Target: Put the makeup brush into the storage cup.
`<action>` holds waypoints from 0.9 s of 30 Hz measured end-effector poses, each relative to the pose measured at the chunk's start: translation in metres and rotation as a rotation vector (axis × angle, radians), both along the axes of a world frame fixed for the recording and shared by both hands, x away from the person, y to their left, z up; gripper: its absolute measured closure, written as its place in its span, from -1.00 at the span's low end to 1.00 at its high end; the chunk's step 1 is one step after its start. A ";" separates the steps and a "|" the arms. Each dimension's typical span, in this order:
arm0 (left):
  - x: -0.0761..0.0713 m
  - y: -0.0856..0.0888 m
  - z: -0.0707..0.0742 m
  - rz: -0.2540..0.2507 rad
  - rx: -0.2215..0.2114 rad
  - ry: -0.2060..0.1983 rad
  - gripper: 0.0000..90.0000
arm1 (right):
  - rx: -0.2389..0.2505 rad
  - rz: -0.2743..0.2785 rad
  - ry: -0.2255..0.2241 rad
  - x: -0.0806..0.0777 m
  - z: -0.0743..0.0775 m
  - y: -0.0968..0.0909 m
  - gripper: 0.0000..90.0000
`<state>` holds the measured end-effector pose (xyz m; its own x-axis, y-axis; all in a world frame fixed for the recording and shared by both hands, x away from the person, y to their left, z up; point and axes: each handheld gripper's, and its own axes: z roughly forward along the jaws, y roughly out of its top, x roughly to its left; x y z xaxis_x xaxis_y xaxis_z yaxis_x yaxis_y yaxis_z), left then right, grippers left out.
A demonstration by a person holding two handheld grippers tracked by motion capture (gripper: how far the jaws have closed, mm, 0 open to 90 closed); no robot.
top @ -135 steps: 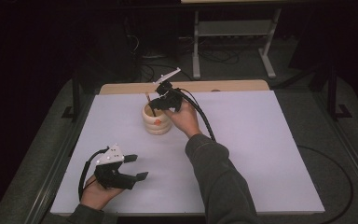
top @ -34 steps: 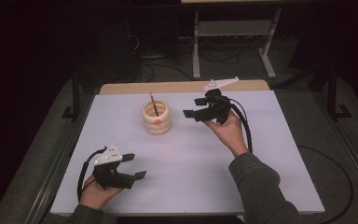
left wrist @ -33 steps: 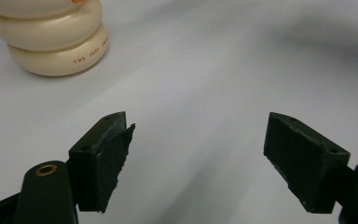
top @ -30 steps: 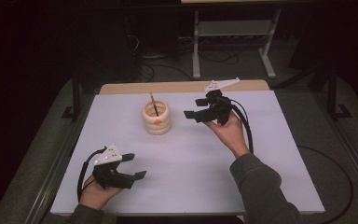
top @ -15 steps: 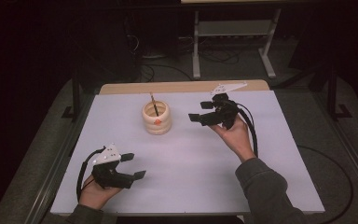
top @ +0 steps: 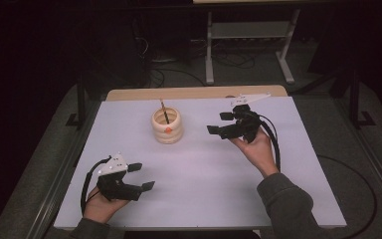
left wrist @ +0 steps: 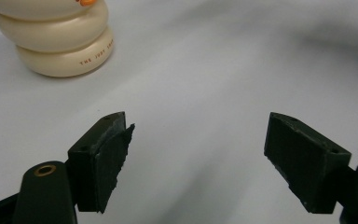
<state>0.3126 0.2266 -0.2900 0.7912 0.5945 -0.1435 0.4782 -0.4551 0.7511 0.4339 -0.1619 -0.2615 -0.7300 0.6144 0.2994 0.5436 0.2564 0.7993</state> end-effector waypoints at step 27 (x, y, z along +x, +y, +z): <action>0.000 -0.001 -0.001 0.014 0.007 0.002 -0.60 | -0.007 -0.045 0.001 -0.032 -0.012 -0.037 -0.57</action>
